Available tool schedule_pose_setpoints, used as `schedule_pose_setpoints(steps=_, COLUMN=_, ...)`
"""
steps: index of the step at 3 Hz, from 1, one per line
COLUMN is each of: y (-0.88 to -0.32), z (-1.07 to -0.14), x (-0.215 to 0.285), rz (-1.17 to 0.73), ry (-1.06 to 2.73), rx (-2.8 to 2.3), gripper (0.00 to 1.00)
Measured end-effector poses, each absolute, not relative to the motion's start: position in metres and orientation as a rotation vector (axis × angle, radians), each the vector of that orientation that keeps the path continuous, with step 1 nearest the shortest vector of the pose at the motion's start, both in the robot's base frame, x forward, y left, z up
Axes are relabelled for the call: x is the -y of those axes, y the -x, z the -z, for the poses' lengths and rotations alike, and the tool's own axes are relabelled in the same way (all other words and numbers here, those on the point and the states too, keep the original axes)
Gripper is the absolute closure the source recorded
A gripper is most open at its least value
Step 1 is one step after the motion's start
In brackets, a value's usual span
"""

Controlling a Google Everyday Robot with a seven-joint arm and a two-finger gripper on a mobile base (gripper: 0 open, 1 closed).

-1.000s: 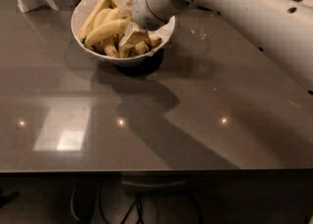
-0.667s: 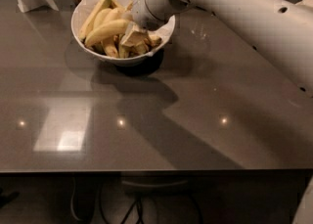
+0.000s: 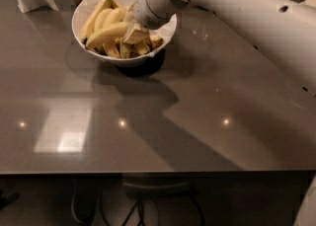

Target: Pick banana from white bowl

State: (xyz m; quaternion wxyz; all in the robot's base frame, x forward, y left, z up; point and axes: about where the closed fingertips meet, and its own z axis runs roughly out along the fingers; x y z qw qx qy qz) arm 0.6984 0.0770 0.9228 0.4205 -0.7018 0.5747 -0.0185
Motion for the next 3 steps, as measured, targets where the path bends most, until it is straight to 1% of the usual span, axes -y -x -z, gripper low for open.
schedule_pose_setpoints(steps=1, y=-0.688, z=-0.952, x=-0.071, rz=0.074, ry=1.744, rx=-1.449, gripper=1.0)
schedule_pose_setpoints(steps=3, y=-0.648, z=-1.008, x=-0.058, rz=0.111, ry=1.75, rx=-1.412, gripper=1.0)
